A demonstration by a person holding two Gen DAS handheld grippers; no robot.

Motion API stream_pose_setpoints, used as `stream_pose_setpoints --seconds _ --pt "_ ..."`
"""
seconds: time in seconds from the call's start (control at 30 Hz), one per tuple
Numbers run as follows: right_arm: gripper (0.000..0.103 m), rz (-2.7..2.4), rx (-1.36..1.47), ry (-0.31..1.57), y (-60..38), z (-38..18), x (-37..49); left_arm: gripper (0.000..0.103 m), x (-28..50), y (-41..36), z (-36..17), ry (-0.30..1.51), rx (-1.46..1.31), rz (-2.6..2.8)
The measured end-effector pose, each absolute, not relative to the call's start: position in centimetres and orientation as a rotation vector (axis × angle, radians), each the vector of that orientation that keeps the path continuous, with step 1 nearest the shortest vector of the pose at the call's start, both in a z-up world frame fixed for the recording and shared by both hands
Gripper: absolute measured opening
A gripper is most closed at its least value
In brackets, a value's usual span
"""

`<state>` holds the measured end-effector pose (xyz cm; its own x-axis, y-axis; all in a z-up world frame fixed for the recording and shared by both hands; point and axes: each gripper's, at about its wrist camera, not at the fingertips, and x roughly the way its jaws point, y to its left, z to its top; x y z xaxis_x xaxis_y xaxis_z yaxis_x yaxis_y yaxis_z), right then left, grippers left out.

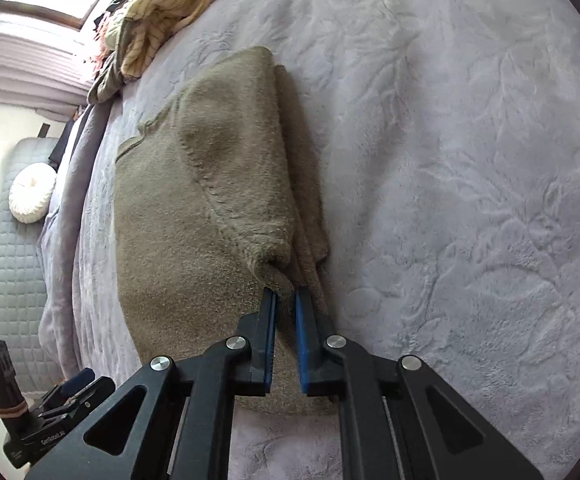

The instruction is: Fold small clothes

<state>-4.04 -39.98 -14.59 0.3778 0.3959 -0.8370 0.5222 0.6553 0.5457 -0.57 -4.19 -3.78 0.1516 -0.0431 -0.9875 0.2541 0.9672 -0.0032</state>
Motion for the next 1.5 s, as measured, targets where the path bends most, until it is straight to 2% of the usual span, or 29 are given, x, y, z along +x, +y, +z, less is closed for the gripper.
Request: stream_pose_setpoints --seconds 0.1,0.47,0.63,0.73,1.23,1.33,1.4,1.5 --pt "0.011 -0.080 0.938 1.235 -40.5 -14.4 -4.3 0.098 -0.9 -4.2 -3.3 1.413 0.151 -0.182" --pt "0.011 0.079 0.724 1.214 -38.1 -9.3 -3.5 0.098 -2.6 -7.0 -2.4 1.437 0.138 -0.121" --pt "0.011 0.066 0.704 1.270 -38.1 -11.5 -1.9 0.098 -3.2 -7.8 -1.6 1.437 0.159 -0.093" --pt "0.010 0.081 0.796 1.285 -39.2 -12.9 -2.0 0.098 -3.4 -7.7 -1.4 1.444 0.162 -0.080" --pt "0.017 0.058 0.795 1.318 -42.1 -12.4 -3.9 0.098 -0.5 -9.2 -3.1 1.477 0.100 -0.097" --pt "0.025 0.039 0.775 1.334 -42.5 -12.5 -4.2 0.098 0.0 -9.5 -3.9 1.505 0.080 -0.111" --pt "0.041 0.029 0.764 1.338 -42.6 -12.4 -4.3 0.098 0.2 -9.5 -4.4 1.517 0.059 -0.108" --pt "0.043 0.027 0.755 1.338 -42.6 -12.3 -4.0 0.098 0.6 -9.3 -4.9 1.526 0.042 -0.107"
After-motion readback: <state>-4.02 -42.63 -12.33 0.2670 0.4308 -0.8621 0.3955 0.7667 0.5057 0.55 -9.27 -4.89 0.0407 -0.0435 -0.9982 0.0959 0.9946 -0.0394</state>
